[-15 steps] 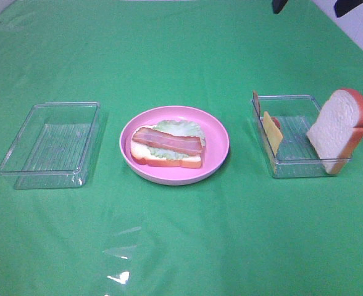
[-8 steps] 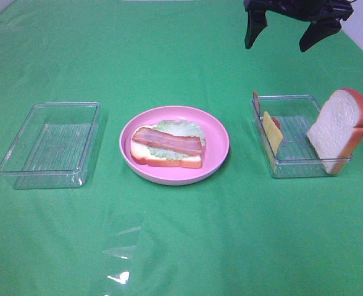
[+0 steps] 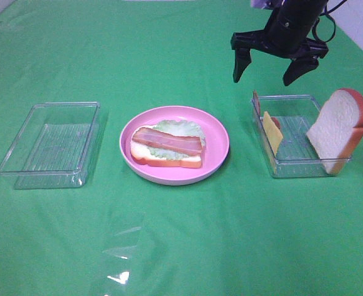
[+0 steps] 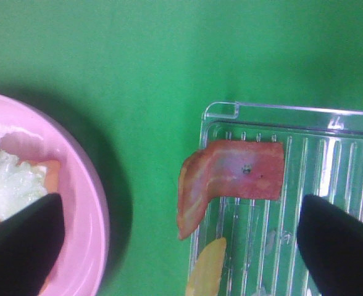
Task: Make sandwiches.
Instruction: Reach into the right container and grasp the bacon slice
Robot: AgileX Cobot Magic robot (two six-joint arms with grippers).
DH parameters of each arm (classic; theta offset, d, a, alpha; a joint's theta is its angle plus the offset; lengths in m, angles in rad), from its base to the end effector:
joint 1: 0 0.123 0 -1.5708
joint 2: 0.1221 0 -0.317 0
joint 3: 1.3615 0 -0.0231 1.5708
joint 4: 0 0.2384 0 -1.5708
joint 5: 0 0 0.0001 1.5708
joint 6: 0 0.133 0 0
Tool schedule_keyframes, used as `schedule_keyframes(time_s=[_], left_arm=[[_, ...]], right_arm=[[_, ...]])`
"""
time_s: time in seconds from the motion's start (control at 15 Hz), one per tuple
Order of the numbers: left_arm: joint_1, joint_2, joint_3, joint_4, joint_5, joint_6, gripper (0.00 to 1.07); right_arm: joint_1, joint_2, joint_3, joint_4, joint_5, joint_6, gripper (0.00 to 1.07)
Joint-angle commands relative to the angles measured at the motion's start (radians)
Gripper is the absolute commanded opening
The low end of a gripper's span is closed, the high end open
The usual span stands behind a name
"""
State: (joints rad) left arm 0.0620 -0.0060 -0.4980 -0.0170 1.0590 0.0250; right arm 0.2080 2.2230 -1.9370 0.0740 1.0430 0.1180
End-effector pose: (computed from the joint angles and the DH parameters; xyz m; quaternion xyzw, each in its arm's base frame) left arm -0.0110 -0.0027 0.2517 -0.0154 0.8516 0.0143 0.5238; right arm 0.4903 0.1122 0.1996 -0.0312 0.9854 0.0607 0.1559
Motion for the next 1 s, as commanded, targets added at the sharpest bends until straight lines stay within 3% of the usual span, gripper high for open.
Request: schedule_keyframes(time_s=[0.07, 0.67, 0.8, 0.93, 1.0], left_arm=[[-0.008, -0.015, 0.003, 0.002, -0.009, -0.006, 1.0], [-0.008, -0.015, 0.003, 0.002, -0.009, -0.006, 1.0], [-0.008, -0.015, 0.003, 0.002, -0.009, -0.006, 1.0], [-0.008, -0.015, 0.003, 0.002, -0.009, -0.006, 1.0], [-0.008, -0.015, 0.003, 0.002, -0.009, -0.006, 1.0]], right_arm=[[0.0, 0.025, -0.005, 0.0, -0.034, -0.015, 0.98], [0.0, 0.103, -0.005, -0.002, -0.035, -0.015, 0.92], [0.0, 0.103, -0.005, -0.002, -0.027, -0.015, 0.77], [0.0, 0.103, -0.005, -0.002, -0.018, -0.015, 0.54], [0.0, 0.103, -0.005, -0.002, -0.016, -0.015, 0.51]])
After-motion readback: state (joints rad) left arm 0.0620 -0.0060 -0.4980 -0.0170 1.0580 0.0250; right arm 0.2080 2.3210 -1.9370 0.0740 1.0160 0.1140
